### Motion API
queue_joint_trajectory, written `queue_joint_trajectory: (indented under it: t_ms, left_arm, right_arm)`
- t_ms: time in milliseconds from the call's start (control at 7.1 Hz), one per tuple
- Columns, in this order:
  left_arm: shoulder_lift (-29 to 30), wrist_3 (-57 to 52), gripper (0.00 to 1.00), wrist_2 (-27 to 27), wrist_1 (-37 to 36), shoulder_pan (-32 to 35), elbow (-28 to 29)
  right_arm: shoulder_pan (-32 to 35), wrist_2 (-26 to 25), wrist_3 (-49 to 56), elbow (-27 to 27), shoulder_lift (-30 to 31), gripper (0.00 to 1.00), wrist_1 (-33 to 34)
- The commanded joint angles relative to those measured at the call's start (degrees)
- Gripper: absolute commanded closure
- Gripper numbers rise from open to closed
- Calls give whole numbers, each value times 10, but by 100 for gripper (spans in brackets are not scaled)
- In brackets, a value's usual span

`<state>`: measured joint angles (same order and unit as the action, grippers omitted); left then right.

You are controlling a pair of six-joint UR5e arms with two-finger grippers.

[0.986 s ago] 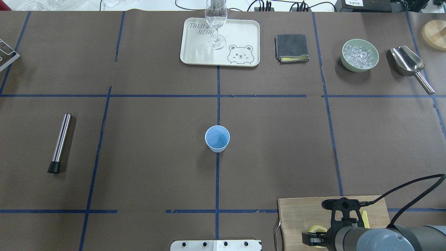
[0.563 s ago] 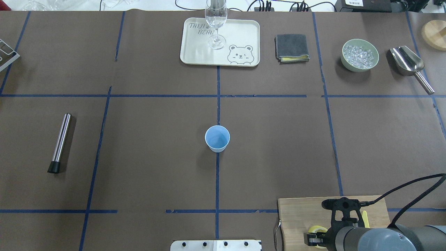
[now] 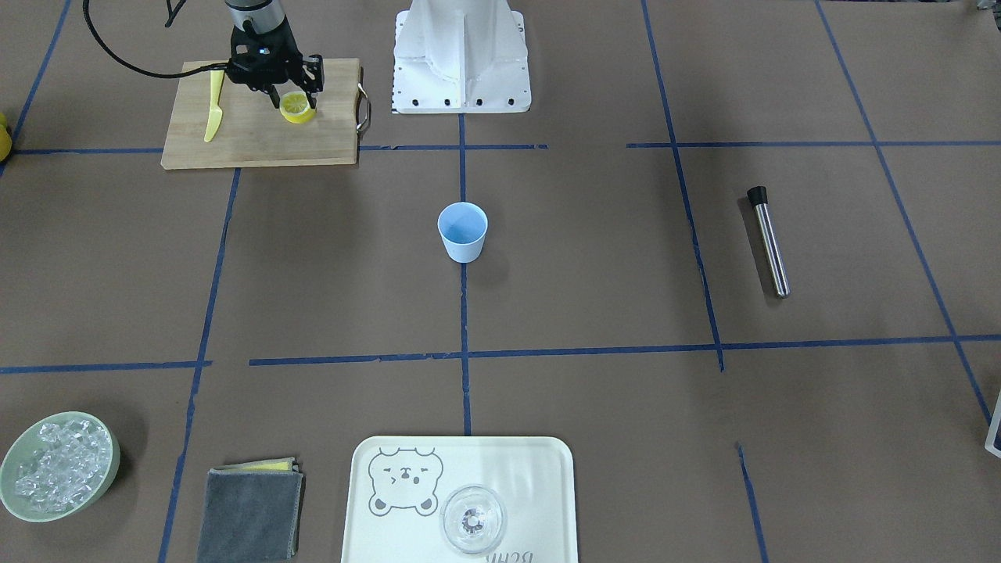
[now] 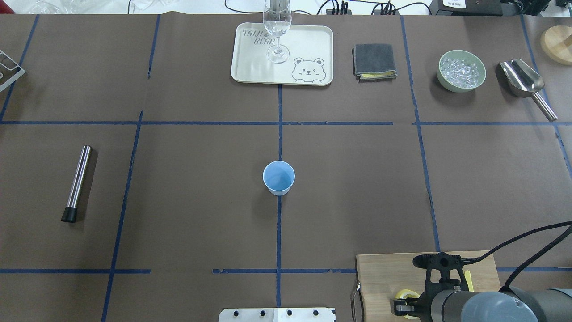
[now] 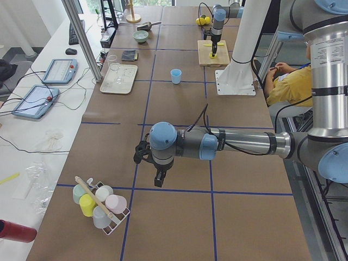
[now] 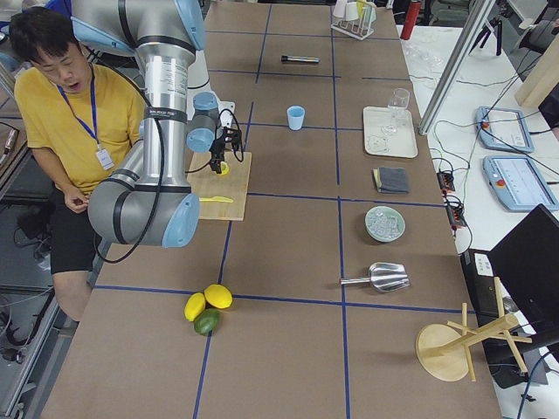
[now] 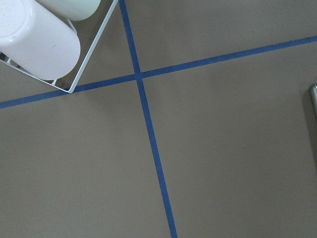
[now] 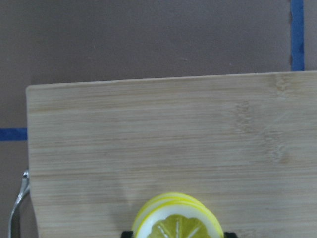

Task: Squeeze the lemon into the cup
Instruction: 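Close the right gripper on a lemon slice and lift it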

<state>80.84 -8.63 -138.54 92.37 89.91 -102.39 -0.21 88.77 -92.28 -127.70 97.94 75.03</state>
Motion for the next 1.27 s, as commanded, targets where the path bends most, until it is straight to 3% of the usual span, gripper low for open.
queue_joint_trajectory:
  t_ms: [0,1127]
  left_arm:
    - [-1,0,0,-1,0,0,-1]
    - [-12,-1,0,-1,0,0,-9]
  right_arm:
    - [3,4,0,-18,6,58,1]
    - [9,5,-1,-39,13,53,6]
